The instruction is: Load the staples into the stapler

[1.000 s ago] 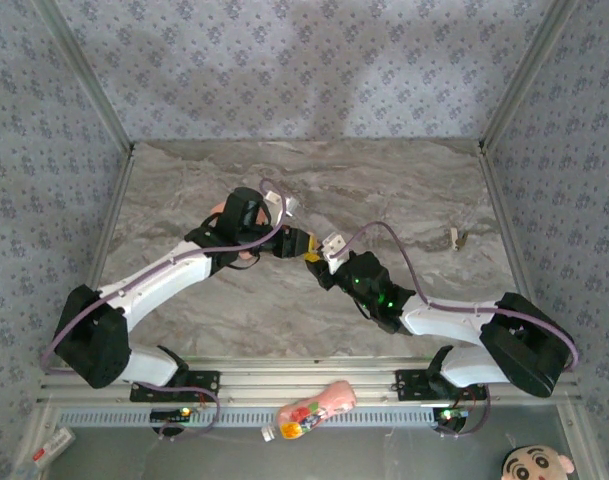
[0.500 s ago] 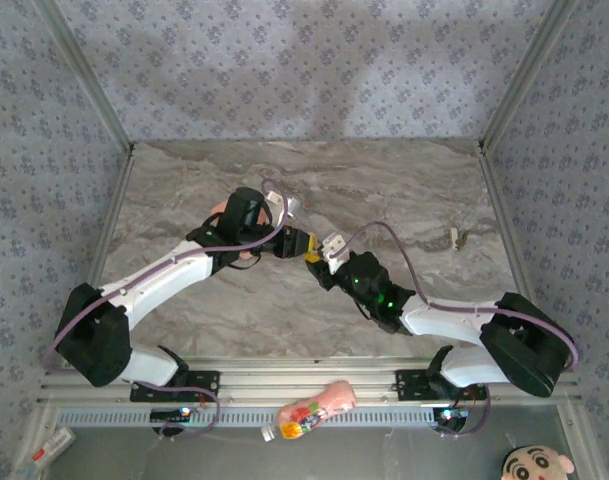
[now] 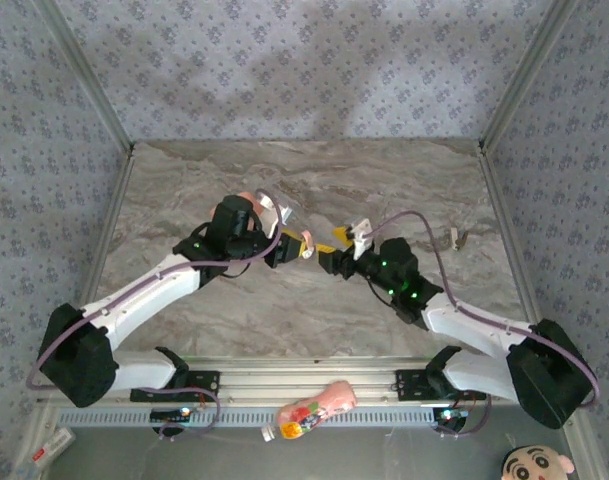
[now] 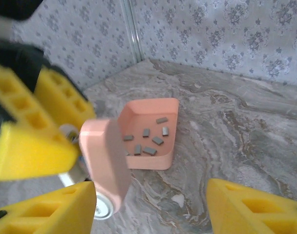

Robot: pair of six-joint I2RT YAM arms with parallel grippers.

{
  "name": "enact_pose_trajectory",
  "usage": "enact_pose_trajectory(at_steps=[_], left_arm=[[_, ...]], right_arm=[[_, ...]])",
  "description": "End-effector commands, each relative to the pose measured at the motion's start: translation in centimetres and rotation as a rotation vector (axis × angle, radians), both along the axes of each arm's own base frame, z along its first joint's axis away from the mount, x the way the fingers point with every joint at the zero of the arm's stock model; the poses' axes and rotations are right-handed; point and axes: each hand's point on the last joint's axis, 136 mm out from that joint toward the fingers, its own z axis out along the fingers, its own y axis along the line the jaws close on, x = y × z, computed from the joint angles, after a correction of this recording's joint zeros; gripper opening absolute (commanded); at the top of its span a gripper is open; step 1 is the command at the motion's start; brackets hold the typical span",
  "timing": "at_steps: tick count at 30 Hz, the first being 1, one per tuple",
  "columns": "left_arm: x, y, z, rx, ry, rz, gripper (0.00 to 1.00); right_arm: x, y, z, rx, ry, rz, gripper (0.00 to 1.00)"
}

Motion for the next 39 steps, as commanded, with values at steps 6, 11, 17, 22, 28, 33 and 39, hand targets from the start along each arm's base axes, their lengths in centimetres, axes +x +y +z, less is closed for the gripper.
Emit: enact_pose_trajectory(at_steps=[6,11,17,22,28,33,39], left_arm=[[-1.2,0.1,1.1,0.023,-0.294,-0.141,0.07],[-2.4,0.2,0.7,0.060,-0.448,-0.225,0.09],[-3.8,0.3,0.0,0.102,-0.586,-0.304,0.07],[-3.9,0.3,-0.1,0.107,-0.591,-0.306,0.06],[-3.8,0.2,-0.1,0.108,-0.593,-0.305,0.06],[-3.7,0.1,0.0,0.111,-0.593,-0.300,0.06],[-3.6,0.1,0.1,0.108,-0.594,-0.300,0.06]], right_arm=[[-2.2,1.3,1.9,0.144,0.284,0.219,0.65],[-2.8,2.4,2.1,0.122,0.362,0.251,0.65],[-3.3,3.9,1.5,0.065,0.396,0.277,0.65],[-3.3,4.9,1.1,0.047,0.415,0.299,0.65],[-3.1,5.2,0.1,0.033,0.438,0.295,0.65],[-3.3,5.3,-0.2,0.024,0.446,0.304,0.64],[-2.9,4.9,-1.1,0.002,0.468,0.265,0.63]])
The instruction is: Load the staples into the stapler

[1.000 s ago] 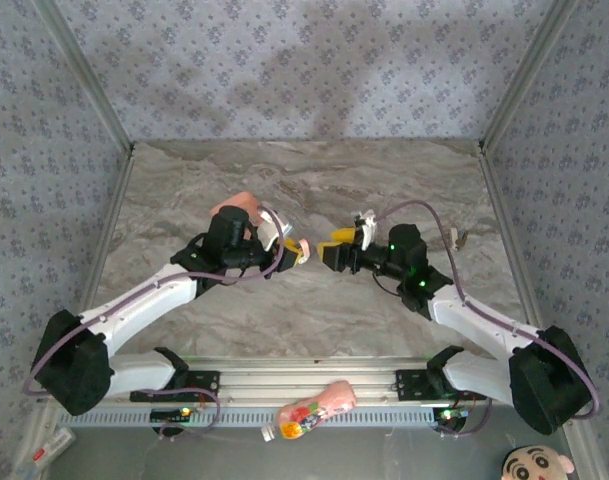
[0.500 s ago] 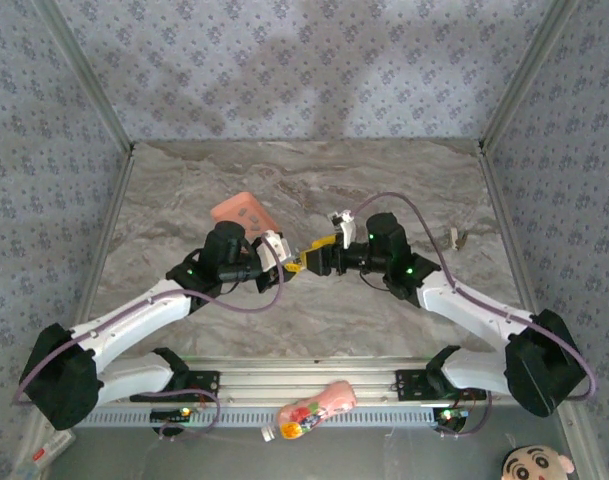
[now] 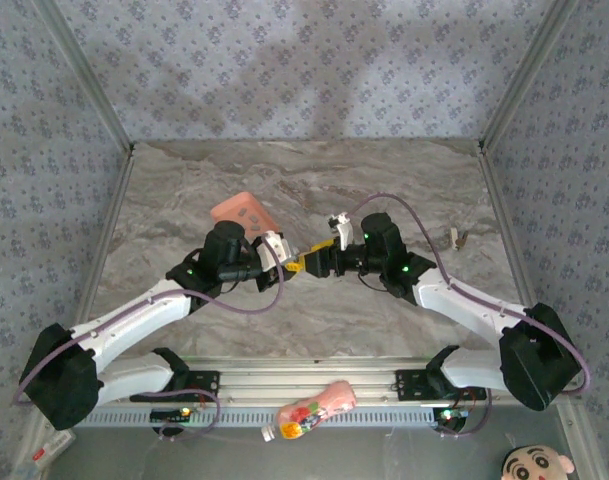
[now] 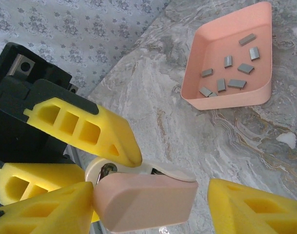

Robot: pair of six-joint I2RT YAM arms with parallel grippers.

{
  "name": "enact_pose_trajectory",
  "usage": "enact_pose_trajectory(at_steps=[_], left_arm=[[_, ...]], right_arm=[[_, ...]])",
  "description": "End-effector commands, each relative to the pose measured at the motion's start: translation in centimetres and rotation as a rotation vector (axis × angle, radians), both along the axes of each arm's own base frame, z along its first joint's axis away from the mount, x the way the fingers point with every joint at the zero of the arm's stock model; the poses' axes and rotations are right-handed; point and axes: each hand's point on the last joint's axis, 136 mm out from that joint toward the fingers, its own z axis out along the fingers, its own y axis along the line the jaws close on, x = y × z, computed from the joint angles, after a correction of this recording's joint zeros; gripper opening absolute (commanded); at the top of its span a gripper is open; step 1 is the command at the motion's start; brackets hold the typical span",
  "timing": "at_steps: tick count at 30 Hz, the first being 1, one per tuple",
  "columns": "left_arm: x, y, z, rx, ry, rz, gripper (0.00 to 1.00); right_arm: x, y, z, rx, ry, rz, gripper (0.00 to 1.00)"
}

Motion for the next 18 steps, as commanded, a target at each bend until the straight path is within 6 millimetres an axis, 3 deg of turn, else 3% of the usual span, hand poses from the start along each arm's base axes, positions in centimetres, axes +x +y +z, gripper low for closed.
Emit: enact_pose_trajectory(at_steps=[1,15,18], left_arm=[[-0.1,-0.5,1.5,-0.034,-0.053,-0.025,0.06],[-0.2,-0.3,1.7,-0.037,-0.058,-0.018,0.06],[-0.1,-0.3,1.8,-0.049,-0.056,-0.006,0.06]], right_arm=[[0.3,0.0,0.1,-0.021,0.002,-0.013,0.63],[2.7,-4.0,-2.6,0.018,0.115,-0.184,0.60],[3.1,-4.8,-2.4,0.072,0.136,-0.203,0.61]])
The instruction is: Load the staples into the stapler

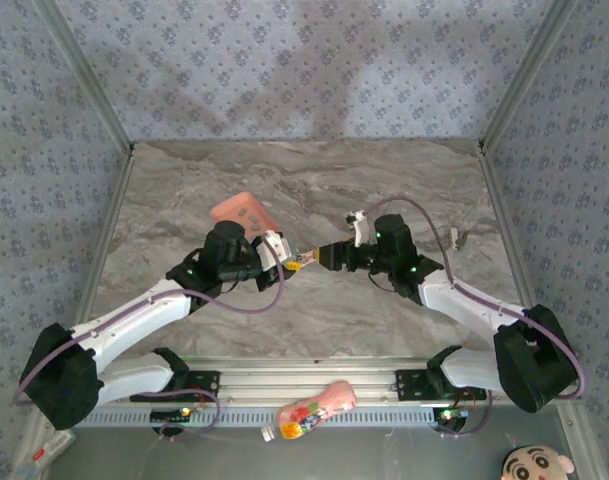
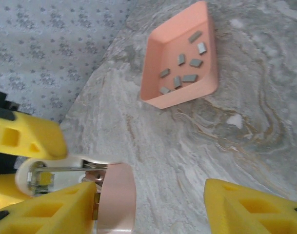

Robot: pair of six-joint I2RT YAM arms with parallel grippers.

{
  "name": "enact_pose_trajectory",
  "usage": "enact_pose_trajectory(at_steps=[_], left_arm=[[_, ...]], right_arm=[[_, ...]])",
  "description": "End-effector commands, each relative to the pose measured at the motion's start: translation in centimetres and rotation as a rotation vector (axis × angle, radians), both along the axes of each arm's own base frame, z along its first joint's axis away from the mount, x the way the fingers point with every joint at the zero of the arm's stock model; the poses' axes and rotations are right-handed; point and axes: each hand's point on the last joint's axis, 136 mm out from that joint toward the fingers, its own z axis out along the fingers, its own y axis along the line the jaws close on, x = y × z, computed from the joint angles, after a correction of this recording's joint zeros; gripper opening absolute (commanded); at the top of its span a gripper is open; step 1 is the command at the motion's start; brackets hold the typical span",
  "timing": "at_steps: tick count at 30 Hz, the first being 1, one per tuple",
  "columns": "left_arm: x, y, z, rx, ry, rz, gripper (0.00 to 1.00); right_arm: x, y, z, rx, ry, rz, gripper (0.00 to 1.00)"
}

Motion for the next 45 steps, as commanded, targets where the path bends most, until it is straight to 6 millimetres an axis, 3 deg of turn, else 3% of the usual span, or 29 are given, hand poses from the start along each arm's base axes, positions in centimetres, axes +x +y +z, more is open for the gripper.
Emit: enact_pose_trajectory(at_steps=[1,12,24,35,45], left_arm=[[-0.3,-0.4,1.9,-0.060,-0.052,-0.015,0.06],[0.3,-0.3,2.5,-0.134,-0.060,0.038,0.06],[1.7,0.3,4.4,-0.286,-0.094,0.148,0.06],[2.4,0.7,5.5,-0.370,-0.114,0.206,0.06],[2.3,0.5,5.3,-0.369,-0.106,0.201,0.06]], right_arm=[[0.3,-1.0,0.7,0.083,0.021,-0.037,0.61],[0.8,-1.9,4.1,0.345,0.069,-0.041,0.66],[2.5,-0.8,3.6,0.532,0.302,-0.105,0.62],[3.4,1.2,3.3,0.577,0.371,-0.107,0.56],[3.8,2.7,3.9,0.623,0.372,-0.079,0.51]])
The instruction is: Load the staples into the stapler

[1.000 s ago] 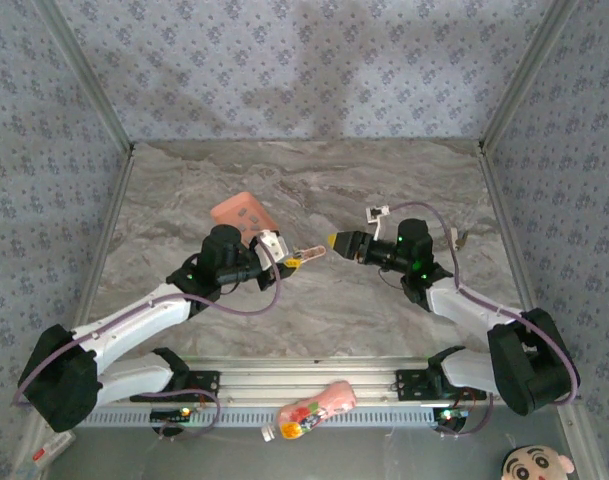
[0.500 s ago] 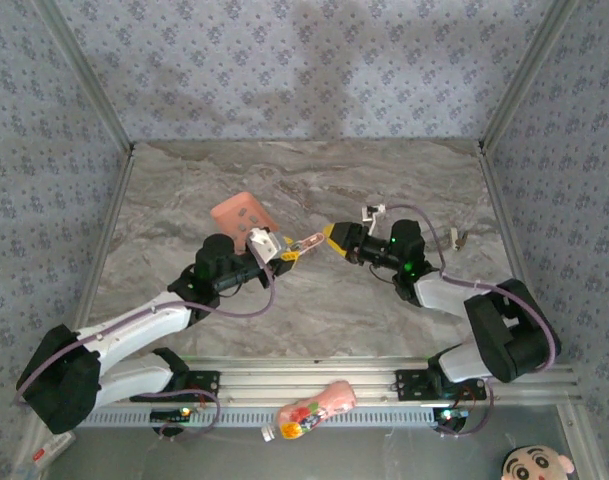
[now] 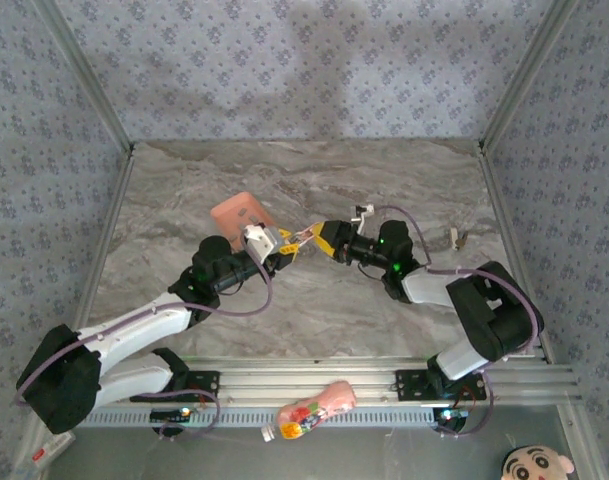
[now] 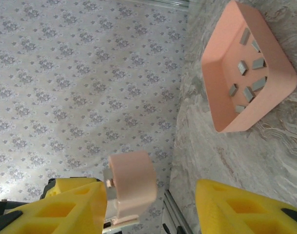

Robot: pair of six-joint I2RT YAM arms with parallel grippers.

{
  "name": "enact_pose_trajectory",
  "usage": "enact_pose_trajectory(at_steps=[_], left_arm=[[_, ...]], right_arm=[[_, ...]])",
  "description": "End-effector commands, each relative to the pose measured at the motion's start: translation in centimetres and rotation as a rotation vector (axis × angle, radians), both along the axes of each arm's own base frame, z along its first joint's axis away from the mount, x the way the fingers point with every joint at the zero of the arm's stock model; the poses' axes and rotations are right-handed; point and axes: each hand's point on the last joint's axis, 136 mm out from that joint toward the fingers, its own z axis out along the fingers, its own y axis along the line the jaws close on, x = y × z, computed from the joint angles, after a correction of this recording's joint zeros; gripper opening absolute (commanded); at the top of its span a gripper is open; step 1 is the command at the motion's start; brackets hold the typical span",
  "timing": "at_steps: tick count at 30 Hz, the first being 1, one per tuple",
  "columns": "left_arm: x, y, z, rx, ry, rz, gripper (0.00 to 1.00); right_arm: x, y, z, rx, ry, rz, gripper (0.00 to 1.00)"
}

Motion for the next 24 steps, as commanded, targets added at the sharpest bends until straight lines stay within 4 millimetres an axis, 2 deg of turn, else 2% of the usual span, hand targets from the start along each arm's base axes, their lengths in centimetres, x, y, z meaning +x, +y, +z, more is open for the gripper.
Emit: enact_pose_trajectory(at_steps=[1,13,20,24], left_arm=[[-0.3,-0.2,1.7,-0.053,-0.036,-0.008,0.06],[-0.5,-0.3,1.2,-0.034,-0.030,-0.015,0.07],[-0.6,-0.3,1.0,-0.030,-0.016,-0.017,0.10],[-0.6,-0.2,0.9,-0.031,-0.003,-0.016,0.19]], right_arm=[[0.7,0.6,2.0,0.053,-0.046,-0.009,0.50],[0.9,0.8,2.2,0.049,-0.063,-0.019,0.33],[0.7,0.2,1.8,-0.065,-0.106,-0.034,0.25],[0.2,-0.4,2.1,-0.162,-0.154,-0.042,0.20]])
